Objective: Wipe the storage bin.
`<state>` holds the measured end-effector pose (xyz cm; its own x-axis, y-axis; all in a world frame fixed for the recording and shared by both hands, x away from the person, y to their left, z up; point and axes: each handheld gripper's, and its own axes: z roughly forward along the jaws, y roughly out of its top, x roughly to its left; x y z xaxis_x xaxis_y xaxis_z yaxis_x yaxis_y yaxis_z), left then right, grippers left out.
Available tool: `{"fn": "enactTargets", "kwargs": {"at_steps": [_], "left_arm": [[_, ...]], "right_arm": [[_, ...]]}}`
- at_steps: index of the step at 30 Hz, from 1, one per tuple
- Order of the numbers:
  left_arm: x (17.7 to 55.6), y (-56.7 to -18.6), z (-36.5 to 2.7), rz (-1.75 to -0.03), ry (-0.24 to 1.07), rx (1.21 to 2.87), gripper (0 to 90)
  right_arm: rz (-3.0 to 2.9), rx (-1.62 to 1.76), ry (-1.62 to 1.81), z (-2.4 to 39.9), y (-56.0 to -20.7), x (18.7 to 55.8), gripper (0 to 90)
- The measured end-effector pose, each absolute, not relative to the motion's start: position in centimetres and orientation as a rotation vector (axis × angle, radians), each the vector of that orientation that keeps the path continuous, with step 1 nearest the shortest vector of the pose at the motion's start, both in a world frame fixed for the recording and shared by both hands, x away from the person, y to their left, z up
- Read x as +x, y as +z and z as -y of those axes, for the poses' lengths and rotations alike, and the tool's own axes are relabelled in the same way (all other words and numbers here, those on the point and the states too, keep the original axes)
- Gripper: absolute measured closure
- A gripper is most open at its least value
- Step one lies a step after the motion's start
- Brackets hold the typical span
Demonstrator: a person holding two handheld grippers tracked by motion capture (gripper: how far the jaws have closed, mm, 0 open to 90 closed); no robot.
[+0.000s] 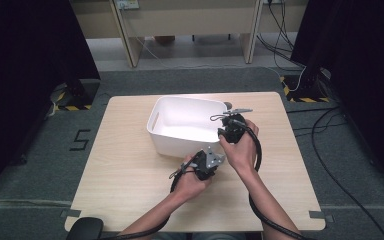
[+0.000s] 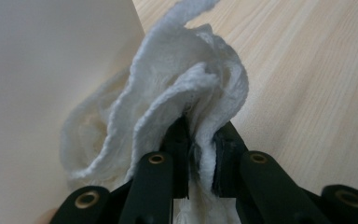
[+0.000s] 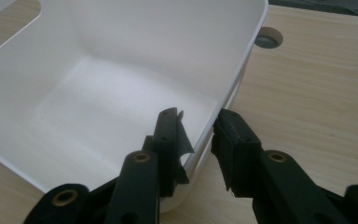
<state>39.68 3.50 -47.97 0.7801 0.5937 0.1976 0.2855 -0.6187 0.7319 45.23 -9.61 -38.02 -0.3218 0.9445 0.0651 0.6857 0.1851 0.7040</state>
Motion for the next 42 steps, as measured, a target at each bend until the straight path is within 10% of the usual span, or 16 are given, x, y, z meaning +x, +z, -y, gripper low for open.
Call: {"fn": "enactTargets", "kwargs": {"at_steps": [27,42], "left_arm": [[39.1,-47.2,-4.1,-0.639,0.554,2.27,78.8],[37.3,-44.1,-15.5,-0.793,0.579,2.192,78.9]], "right_arm": [[-2.096,1.56,0.923,9.8,-37.9,45.6,67.4],[-2.099,1.65,0.914,10.0,-38.3,46.7,62.2]]}}
